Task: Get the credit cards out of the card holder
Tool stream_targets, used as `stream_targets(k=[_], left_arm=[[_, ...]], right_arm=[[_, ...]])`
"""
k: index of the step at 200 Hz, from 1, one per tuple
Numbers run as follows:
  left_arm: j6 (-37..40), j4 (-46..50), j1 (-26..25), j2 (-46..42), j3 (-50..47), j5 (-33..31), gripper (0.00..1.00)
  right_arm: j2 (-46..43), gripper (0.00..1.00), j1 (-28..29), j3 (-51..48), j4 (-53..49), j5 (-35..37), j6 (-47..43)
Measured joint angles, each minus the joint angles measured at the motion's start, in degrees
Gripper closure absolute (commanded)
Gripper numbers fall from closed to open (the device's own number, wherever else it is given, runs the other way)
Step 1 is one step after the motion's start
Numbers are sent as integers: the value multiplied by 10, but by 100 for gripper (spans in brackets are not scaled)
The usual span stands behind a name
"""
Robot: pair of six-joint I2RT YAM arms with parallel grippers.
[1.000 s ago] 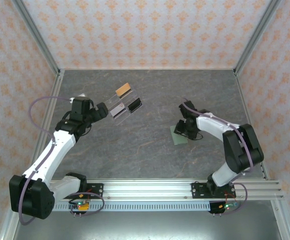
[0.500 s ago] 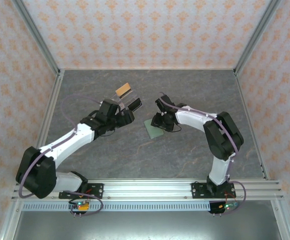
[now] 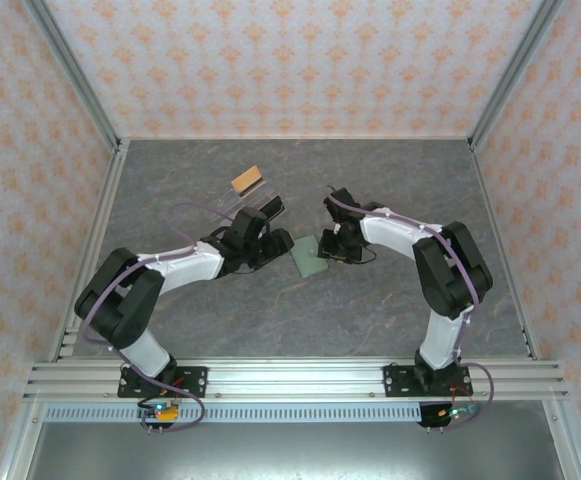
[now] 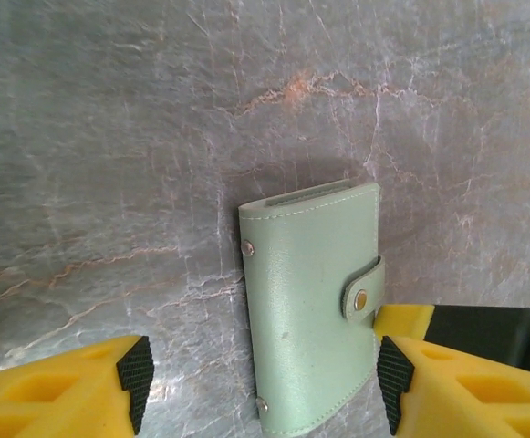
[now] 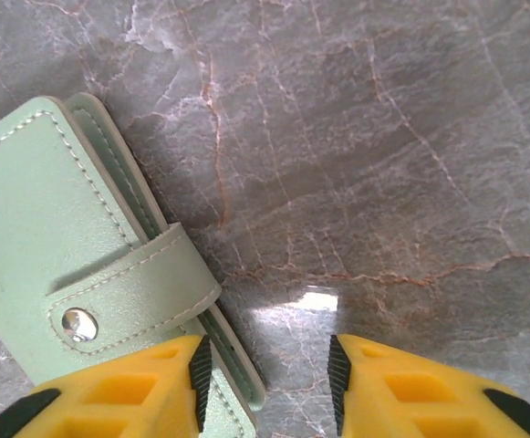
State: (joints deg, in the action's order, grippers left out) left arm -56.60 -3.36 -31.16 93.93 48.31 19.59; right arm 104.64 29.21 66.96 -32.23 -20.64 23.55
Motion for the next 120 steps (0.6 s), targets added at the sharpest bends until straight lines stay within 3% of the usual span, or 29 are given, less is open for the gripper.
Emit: stream_targets(k=[38, 120], left_arm=[[-35, -38, -4, 34, 0, 18, 50], [-52, -84, -4, 82, 0, 47, 58]], right_arm=[[8, 63, 0, 0, -3, -7, -8], [14, 63, 0, 0, -2, -9, -9]])
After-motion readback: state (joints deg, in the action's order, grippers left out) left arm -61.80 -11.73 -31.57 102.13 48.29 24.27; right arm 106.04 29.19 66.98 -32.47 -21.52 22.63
